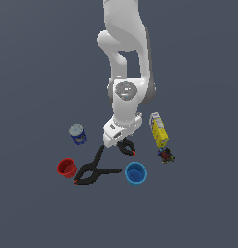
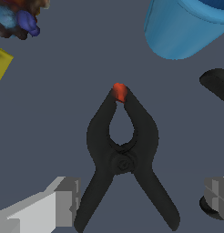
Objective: Pick up a designated object from a clutter of objects.
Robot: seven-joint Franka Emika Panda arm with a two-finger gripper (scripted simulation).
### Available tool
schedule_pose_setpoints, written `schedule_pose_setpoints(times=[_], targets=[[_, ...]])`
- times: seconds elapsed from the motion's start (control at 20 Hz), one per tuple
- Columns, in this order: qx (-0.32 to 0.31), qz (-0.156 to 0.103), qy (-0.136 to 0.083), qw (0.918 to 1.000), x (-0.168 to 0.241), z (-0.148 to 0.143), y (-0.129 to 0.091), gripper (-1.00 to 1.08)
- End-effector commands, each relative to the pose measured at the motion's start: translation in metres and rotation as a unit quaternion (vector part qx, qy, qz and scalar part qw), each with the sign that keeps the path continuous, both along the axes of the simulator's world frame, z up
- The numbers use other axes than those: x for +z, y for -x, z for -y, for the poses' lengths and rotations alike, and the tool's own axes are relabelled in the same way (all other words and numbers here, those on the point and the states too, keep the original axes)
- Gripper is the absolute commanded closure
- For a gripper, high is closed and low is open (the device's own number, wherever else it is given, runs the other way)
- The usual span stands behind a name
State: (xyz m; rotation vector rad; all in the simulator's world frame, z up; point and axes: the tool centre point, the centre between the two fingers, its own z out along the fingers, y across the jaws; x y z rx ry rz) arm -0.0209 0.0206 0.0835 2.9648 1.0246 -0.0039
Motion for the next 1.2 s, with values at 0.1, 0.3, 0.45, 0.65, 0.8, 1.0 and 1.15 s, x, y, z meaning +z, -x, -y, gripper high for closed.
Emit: schedule_pose_setpoints(times=[0.1,0.3,0.45,0.65,0.8,1.0,1.15], targets=[[0.02,0.0,-0.002,0.9998,-0.012,-0.004,0.005,-0.92],[0.021,0.0,-0.002,0.9998,-0.013,-0.004,0.005,-0.92],[0.021,0.0,-0.002,0.9998,-0.016,-0.004,0.005,-0.92],[0.021,0.0,-0.002,0.9998,-0.028,-0.004,0.006,-0.92],[0.022,0.0,-0.003,0.9997,-0.043,-0.005,0.006,-0.92],[0.023,0.0,-0.003,0.9997,-0.058,-0.005,0.006,-0.92],[0.023,0.0,-0.003,0.9997,-0.064,-0.005,0.006,-0.92]])
